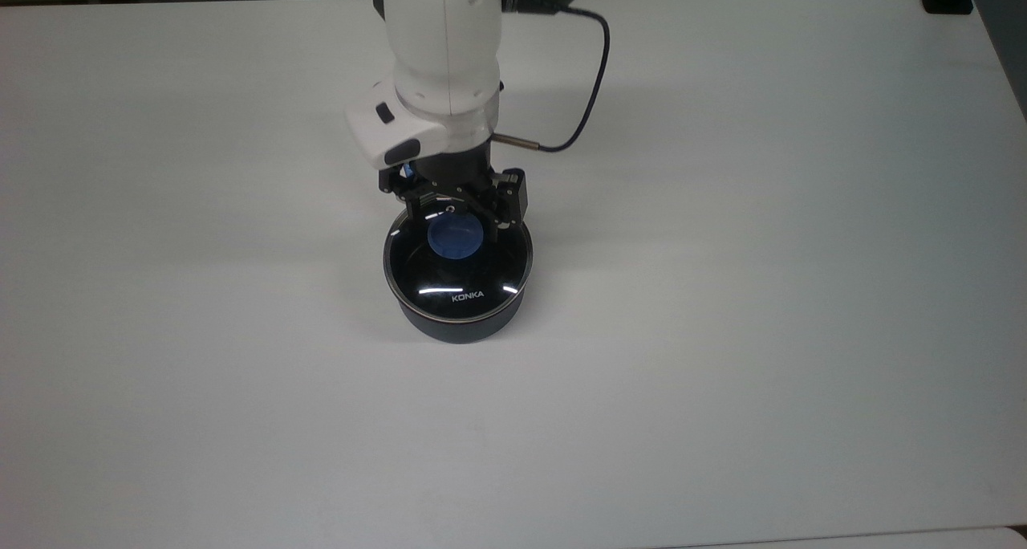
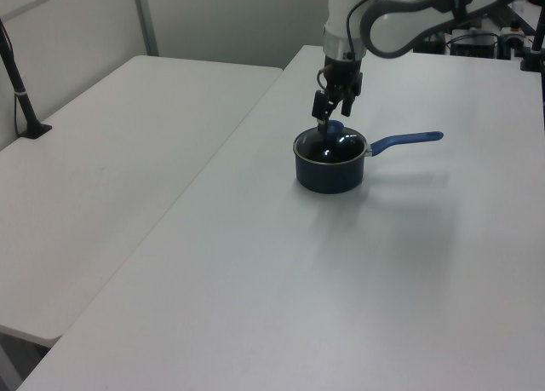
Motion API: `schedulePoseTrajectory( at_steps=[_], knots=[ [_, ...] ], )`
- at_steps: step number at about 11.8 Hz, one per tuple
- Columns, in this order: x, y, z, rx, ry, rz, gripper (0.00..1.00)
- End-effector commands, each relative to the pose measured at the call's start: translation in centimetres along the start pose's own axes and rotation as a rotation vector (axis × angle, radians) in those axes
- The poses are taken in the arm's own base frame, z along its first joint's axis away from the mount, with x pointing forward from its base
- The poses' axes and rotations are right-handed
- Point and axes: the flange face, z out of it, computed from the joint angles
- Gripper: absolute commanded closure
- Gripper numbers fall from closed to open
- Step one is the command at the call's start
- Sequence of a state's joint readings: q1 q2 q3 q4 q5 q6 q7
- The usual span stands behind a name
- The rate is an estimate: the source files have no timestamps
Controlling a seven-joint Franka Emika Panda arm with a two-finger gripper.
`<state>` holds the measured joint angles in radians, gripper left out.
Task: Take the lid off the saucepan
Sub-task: 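Move the gripper down over the saucepan to the blue lid knob, then close the gripper on the blue knob of the glass lid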
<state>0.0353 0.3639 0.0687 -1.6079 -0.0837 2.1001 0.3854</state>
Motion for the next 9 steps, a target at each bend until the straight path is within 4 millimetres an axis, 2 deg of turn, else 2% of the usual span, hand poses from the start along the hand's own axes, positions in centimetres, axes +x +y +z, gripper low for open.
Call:
schedulePoseTrajectory(
  at_steps=[1,3,4,6,7,9],
  knots=[
    [0.4,-1.0,1.1,-0.007,0.031,0.026,0.0],
    [0.3,-2.0,2.8,-0.005,0.026,0.044,0.0],
    [0.3,-2.4,2.9,-0.008,0.038,0.039,0.08],
    [0.4,-2.1,2.4,0.004,0.04,0.056,0.33],
    [0.5,-2.0,1.7,0.009,0.049,0.059,0.4],
    [0.6,-1.4,0.0,0.011,0.068,0.059,0.4]
  ],
)
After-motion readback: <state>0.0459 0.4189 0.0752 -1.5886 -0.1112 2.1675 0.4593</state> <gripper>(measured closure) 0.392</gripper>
